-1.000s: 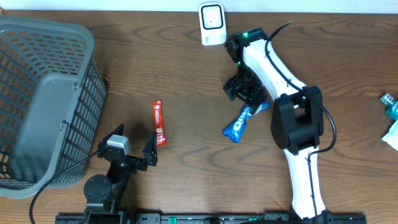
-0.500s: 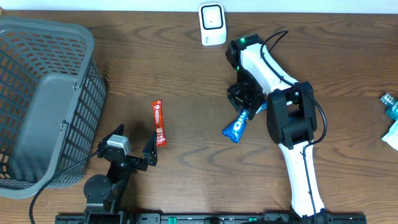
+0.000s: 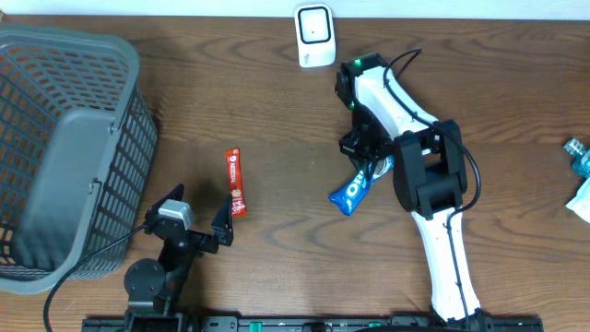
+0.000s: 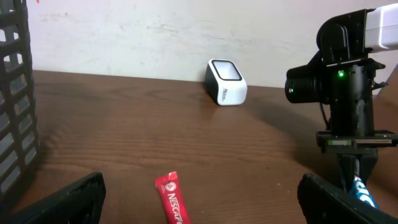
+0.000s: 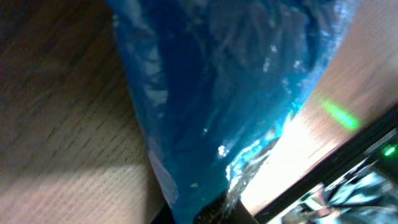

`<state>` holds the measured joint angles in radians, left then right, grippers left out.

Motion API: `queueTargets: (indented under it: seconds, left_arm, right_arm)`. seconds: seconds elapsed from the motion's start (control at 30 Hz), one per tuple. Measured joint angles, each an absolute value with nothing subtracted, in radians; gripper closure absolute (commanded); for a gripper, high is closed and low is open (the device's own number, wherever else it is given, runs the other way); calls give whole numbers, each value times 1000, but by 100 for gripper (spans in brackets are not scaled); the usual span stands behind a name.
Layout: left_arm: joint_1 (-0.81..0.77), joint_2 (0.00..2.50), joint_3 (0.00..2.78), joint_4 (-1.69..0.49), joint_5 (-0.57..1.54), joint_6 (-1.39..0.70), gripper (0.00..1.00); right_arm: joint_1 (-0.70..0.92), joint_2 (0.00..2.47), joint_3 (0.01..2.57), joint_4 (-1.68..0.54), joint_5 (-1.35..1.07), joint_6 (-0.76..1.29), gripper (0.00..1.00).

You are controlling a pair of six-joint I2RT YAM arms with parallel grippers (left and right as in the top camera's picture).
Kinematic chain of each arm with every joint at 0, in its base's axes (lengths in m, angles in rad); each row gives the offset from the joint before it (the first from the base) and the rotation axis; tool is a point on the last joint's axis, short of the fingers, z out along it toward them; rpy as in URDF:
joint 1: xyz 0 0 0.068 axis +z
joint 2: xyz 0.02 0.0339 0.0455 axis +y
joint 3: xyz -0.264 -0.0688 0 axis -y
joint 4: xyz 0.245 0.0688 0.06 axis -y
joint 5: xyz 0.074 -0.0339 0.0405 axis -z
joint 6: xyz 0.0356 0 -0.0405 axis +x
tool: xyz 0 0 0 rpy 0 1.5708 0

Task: Scan the item barcode
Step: 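Lower right gripper and grasp the Oreo pack end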

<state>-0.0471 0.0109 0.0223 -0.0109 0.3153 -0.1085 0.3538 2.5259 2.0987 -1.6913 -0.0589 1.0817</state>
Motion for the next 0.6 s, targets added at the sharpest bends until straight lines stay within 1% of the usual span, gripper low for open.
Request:
queueTargets:
  seconds: [0.23, 0.37, 0.47, 0.6]
  left_arm:
    - [-47, 11, 22, -11, 315, -109, 2]
    - [-47, 11, 22, -11, 315, -109, 2]
    - [-47, 11, 22, -11, 315, -109, 2]
    - [-47, 11, 22, -11, 315, -109, 2]
  right_arm:
    - [354, 2526, 2101, -1692, -52, 912, 99]
    - [355, 2505, 2105, -1646, -80, 805, 99]
    - [356, 2447, 2105, -1582, -152, 710, 99]
    - [369, 2292, 2107, -1526, -251, 607, 99]
